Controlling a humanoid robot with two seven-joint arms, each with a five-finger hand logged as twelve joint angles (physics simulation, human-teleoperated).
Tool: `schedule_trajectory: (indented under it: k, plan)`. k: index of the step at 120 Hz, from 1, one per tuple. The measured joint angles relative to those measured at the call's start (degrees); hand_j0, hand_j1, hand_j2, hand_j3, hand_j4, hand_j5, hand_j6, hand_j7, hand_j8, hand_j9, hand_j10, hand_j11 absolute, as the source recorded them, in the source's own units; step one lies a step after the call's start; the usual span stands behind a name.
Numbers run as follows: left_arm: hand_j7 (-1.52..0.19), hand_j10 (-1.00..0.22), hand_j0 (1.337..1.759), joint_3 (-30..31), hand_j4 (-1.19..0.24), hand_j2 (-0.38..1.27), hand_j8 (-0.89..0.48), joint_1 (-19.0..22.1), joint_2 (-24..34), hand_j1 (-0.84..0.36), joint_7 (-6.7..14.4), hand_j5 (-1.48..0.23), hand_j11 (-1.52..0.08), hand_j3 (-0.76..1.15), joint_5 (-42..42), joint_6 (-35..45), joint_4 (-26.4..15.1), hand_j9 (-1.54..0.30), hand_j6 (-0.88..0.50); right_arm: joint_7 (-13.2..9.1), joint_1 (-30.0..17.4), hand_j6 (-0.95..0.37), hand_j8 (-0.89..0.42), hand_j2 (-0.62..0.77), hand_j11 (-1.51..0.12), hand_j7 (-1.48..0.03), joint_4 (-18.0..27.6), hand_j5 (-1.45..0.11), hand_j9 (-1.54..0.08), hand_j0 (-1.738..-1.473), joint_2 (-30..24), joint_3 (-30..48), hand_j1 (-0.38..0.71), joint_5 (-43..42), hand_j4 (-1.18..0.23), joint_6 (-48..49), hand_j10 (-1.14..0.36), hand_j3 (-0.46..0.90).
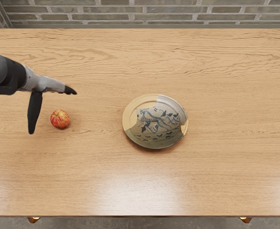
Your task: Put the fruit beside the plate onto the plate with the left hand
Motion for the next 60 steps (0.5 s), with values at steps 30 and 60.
schedule_trajectory:
  k: [30,60]
  plan:
    - [-0.02,-0.02,1.658,0.2,-0.02,0.0,-0.02,4.6,-2.9,0.33,0.1,-0.02,-0.02,0.0,7.5,9.8,-0.3,-0.02,-0.02,0.0,0.0,-0.01,-0.01,0.0,-0.02,-0.02,0.0,-0.02,-0.02,-1.658,0.0,0.0,-0.33,0.0,-0.01,0.0,-0.01,0.0]
    - [-0.08,-0.06,1.658,0.3,-0.06,0.01,-0.07,8.7,-3.2,0.28,0.1,-0.08,-0.08,0.0,11.4,13.8,-0.3,-0.08,-0.07,0.0,0.1,-0.01,-0.01,0.0,-0.02,-0.02,0.0,-0.02,-0.02,-1.658,0.0,0.0,-0.33,0.0,-0.01,0.0,-0.01,0.0]
